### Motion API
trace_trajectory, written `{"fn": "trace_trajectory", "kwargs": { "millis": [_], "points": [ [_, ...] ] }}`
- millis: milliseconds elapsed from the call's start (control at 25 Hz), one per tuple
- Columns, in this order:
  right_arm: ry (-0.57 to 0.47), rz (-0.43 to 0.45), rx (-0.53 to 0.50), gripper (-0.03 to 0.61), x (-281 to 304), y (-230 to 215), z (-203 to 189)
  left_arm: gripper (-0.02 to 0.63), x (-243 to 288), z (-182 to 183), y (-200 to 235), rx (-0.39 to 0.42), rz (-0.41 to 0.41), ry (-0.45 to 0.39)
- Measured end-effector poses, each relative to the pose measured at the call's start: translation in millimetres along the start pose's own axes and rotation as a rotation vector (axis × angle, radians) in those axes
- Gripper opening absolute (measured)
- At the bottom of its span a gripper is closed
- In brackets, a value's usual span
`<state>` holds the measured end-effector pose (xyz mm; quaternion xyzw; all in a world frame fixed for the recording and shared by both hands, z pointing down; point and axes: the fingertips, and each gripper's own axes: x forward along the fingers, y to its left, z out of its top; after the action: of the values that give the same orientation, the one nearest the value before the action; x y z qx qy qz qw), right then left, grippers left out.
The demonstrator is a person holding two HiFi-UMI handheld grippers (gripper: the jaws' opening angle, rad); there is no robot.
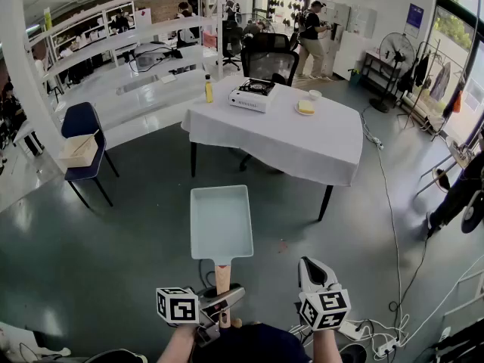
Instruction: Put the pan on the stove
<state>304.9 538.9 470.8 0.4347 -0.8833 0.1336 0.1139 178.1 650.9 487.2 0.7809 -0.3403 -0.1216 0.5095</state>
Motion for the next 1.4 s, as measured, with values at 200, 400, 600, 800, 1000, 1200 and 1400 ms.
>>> {"fn": "trace_trajectory", "kwargs": {
  "millis": [200,400,600,800,1000,1200,1400],
  "points": [
    [-0.005,-0.014,0.036,0.002,-2.4,-7.5,-1.2,0.11,6.9,-3.0,-3.2,-0.012,-0.007,0.015],
    [-0.008,-0.033,0.047,0.002,-1.3,-5.6,0.9,0.112,4.5,1.9,-3.5,-0.011,-0.018,0.023],
    [0.003,-0.04,0.061,0.002,-0.8,9.0,-12.0,0.11,-4.8,-9.0,5.2,0.006,-0.004,0.057],
    [0.042,-0.055,0.076,0.002,-2.2,26.2,-38.1,0.115,-17.5,-20.8,16.8,0.005,-0.003,0.093],
    [0.055,-0.067,0.088,0.002,2.1,23.6,-44.6,0.115,-16.5,-20.3,23.8,-0.017,-0.005,0.1],
    [0.047,-0.064,0.091,0.002,25.6,10.5,-33.7,0.117,0.9,3.1,33.0,-0.008,-0.006,0.105],
    [0.037,-0.043,0.071,0.002,70.8,-10.4,-10.6,0.118,23.9,45.7,47.6,-0.001,0.006,0.086]
  ]
}}
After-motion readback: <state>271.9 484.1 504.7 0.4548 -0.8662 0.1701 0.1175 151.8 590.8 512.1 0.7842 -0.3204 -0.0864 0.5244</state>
